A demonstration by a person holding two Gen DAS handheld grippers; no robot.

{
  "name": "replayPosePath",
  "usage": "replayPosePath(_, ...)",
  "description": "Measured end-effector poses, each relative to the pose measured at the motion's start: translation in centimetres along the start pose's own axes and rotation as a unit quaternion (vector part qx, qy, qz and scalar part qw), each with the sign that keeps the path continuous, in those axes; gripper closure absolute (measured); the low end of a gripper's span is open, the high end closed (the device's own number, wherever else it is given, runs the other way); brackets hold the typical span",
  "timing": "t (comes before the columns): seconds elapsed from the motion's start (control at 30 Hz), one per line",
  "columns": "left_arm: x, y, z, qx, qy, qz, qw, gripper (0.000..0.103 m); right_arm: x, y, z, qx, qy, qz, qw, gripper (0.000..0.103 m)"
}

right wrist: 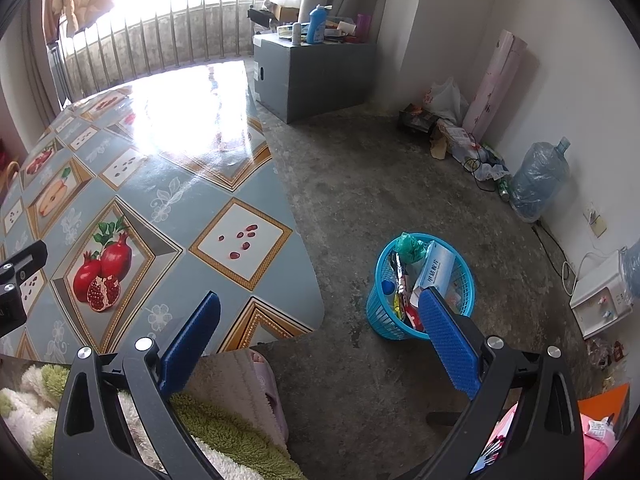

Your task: Collect trash

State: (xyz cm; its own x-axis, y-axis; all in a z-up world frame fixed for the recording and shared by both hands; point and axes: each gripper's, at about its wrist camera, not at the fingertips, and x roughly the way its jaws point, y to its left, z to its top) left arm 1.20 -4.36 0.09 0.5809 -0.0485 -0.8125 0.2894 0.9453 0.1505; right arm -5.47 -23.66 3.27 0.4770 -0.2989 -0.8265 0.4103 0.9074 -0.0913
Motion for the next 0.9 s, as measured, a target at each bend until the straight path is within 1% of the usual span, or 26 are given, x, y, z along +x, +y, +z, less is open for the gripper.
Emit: replayPosePath(0.9, 0.00, 0.12, -0.03, 0.000, 0.001, 0.001, 1.0000, 0.009, -0.18, 0.33, -0.03, 0.001, 0.000, 0.001, 1.000, 0.007)
